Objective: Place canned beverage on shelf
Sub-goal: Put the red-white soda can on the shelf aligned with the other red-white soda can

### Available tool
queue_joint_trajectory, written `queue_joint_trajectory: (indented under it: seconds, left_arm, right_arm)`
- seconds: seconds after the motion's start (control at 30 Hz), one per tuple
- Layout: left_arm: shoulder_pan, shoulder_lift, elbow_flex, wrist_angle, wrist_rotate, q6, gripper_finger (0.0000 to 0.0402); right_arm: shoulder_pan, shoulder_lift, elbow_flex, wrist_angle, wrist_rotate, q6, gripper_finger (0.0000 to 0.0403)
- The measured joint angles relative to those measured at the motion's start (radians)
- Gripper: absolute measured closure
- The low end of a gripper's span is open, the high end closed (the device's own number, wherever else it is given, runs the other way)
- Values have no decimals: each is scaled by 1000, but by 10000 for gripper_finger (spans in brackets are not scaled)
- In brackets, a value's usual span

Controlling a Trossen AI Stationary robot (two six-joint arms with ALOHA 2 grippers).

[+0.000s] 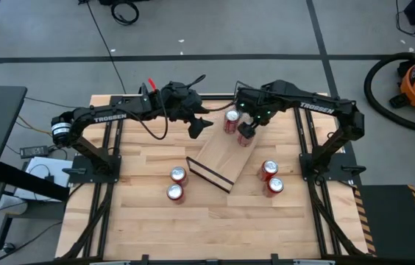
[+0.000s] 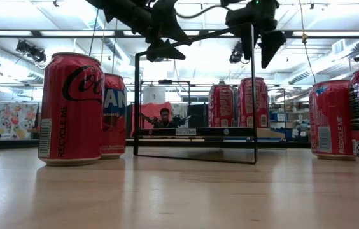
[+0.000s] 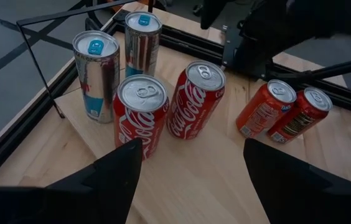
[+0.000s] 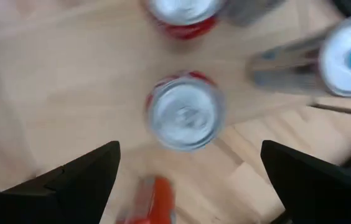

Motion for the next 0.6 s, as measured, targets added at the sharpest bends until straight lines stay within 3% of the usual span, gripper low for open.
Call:
queue_joint_trajectory:
  seconds: [0.27, 0.6]
  left_arm:
    - [0, 0, 0, 1, 25, 0, 111]
    - [0, 0, 0, -16, 29, 0, 111]
  right_arm:
    - [20, 48, -2, 80, 25, 212, 3]
    - [23, 111, -4, 42, 67, 239, 3]
